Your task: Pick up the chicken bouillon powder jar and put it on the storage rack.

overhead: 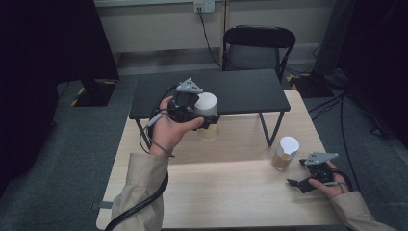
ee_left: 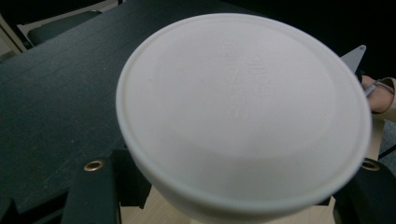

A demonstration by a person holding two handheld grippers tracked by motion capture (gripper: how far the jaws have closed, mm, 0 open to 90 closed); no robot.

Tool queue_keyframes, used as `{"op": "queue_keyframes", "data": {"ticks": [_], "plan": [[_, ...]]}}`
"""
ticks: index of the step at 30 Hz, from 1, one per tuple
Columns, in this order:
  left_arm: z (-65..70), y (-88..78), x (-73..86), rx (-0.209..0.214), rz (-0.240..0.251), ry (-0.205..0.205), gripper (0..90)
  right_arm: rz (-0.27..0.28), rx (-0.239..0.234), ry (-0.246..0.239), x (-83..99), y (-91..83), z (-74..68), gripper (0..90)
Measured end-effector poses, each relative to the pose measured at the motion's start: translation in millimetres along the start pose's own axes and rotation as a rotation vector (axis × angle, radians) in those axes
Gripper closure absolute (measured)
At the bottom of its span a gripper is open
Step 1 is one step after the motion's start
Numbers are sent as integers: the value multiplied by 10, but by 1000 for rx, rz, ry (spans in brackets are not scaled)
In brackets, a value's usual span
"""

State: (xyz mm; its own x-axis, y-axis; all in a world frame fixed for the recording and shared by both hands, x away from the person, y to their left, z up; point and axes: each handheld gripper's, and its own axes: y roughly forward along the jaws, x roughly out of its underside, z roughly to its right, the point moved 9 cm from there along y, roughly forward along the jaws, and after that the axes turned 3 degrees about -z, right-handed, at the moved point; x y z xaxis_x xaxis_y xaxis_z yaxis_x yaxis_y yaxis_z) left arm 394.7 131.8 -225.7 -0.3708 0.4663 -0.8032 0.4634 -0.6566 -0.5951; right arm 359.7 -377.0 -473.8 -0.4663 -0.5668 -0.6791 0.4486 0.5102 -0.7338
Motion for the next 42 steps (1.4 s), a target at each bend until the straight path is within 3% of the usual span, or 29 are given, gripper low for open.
{"op": "queue_keyframes", "data": {"ticks": [26,38,42], "plan": [[-161,-70,-349,-39,18,-27,344,0,0,0,0,0,0,0],[-323,7,-450,-81,11,-74,344,0,0,0,0,0,0,0],[-355,39,-469,-91,2,-73,344,0,0,0,0,0,0,0]]}}
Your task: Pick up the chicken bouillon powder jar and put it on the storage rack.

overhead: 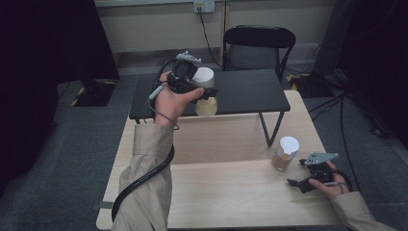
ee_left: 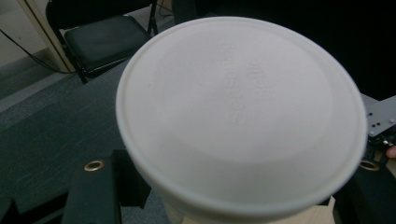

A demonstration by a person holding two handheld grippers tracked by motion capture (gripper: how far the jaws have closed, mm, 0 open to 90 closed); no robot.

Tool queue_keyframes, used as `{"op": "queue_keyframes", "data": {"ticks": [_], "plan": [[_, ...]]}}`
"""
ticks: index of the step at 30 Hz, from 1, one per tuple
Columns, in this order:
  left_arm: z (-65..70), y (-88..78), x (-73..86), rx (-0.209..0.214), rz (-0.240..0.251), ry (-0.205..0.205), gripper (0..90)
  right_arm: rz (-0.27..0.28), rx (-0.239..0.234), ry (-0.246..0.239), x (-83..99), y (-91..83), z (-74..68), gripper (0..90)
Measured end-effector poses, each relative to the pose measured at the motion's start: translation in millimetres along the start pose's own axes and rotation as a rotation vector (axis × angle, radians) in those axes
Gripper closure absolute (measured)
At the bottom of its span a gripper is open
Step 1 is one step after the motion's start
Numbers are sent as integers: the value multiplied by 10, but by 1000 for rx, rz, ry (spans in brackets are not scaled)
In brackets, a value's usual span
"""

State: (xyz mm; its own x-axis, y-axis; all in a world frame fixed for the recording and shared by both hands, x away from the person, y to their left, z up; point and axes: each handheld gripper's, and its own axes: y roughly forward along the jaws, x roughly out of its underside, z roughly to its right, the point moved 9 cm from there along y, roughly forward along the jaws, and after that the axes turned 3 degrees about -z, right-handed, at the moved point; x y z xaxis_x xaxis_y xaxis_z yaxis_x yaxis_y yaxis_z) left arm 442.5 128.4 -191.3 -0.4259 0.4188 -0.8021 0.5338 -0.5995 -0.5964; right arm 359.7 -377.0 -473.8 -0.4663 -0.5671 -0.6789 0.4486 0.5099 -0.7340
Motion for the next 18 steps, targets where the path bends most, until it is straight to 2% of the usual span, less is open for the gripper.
{"op": "queue_keyframes", "data": {"ticks": [8,13,18], "plan": [[-97,94,-28,-13,-8,-26,344,0,0,0,0,0,0,0],[-187,152,-27,-43,-14,-49,345,0,0,-1,0,0,1,0],[-235,183,-35,-53,-14,-60,345,0,0,-1,0,0,1,0]]}}
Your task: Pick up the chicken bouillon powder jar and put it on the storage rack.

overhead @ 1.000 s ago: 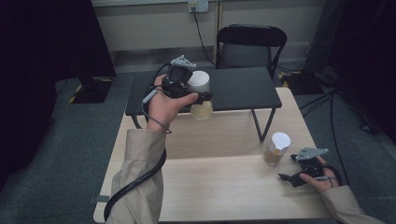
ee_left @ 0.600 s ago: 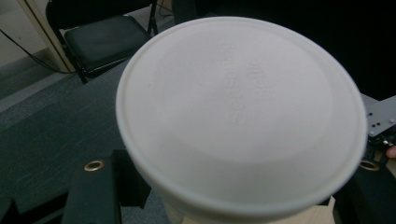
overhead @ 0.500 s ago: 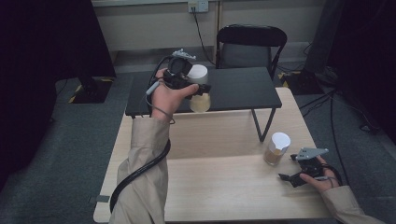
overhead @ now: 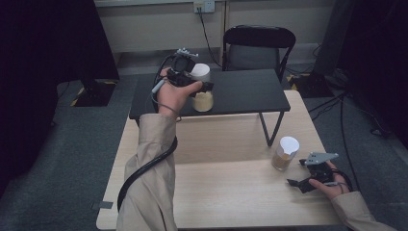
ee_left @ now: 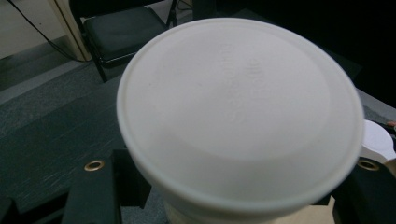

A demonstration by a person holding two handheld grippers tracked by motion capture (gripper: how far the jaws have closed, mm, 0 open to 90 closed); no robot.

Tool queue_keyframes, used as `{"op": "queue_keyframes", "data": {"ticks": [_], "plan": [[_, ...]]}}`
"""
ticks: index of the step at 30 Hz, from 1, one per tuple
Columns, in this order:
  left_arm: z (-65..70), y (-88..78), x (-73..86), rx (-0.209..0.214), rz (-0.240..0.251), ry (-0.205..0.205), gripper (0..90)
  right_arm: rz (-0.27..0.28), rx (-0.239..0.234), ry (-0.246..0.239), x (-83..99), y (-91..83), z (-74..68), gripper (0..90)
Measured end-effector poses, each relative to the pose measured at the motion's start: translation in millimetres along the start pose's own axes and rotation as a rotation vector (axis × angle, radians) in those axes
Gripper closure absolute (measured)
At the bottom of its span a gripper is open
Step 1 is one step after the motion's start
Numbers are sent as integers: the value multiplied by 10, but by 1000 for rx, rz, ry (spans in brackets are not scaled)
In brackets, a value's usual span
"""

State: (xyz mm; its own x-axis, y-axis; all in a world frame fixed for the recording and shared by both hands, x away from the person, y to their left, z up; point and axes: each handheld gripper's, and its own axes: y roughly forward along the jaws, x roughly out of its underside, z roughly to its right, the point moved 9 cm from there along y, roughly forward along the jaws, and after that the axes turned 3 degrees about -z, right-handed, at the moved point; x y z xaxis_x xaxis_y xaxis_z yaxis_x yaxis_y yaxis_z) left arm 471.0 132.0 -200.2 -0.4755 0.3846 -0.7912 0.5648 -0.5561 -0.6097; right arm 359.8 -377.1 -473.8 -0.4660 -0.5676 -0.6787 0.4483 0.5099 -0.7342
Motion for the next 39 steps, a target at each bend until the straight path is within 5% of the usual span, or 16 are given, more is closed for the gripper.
{"op": "queue_keyframes", "data": {"ticks": [24,39], "plan": [[21,59,64,-34,52,-3,336,0,0,0,0,0,0,0],[88,20,128,-81,75,-62,74,0,0,1,0,0,-1,0]]}}
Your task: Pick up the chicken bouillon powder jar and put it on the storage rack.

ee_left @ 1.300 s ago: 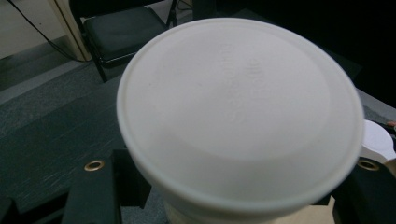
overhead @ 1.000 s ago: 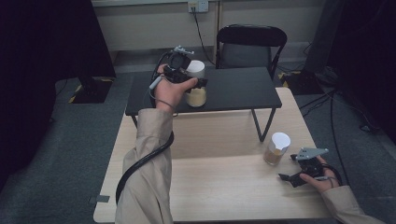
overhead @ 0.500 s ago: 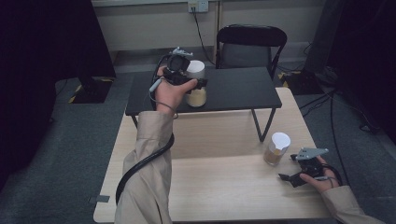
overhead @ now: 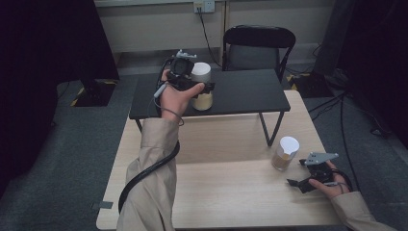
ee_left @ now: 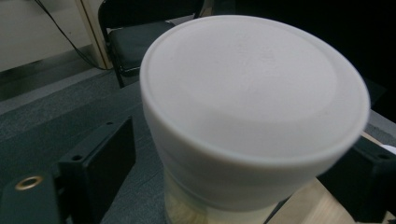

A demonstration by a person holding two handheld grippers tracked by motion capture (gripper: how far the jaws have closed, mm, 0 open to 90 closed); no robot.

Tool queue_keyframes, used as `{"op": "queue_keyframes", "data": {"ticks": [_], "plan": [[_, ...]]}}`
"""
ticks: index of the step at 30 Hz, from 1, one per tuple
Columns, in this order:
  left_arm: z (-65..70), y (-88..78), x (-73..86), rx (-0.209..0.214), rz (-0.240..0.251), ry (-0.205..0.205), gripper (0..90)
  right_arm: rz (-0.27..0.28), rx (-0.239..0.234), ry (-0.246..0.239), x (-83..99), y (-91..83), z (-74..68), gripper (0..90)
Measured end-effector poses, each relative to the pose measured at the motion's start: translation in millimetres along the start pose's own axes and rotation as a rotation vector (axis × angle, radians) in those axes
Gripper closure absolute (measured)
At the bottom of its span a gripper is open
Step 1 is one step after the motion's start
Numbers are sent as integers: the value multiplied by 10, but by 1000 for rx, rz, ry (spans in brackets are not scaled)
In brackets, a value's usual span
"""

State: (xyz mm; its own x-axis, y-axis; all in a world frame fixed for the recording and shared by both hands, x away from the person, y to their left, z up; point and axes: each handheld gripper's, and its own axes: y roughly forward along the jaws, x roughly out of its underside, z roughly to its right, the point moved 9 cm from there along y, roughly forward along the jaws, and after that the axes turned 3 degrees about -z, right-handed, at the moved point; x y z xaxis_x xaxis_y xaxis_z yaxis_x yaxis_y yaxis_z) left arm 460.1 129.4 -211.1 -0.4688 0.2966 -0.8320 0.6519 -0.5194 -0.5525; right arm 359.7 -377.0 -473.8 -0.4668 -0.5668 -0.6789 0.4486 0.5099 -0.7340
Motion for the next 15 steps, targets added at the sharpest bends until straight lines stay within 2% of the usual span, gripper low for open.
{"op": "queue_keyframes", "data": {"ticks": [15], "plan": [[36,-80,203,22,8,-2,47,-1,0,0,0,-1,0,0]]}}
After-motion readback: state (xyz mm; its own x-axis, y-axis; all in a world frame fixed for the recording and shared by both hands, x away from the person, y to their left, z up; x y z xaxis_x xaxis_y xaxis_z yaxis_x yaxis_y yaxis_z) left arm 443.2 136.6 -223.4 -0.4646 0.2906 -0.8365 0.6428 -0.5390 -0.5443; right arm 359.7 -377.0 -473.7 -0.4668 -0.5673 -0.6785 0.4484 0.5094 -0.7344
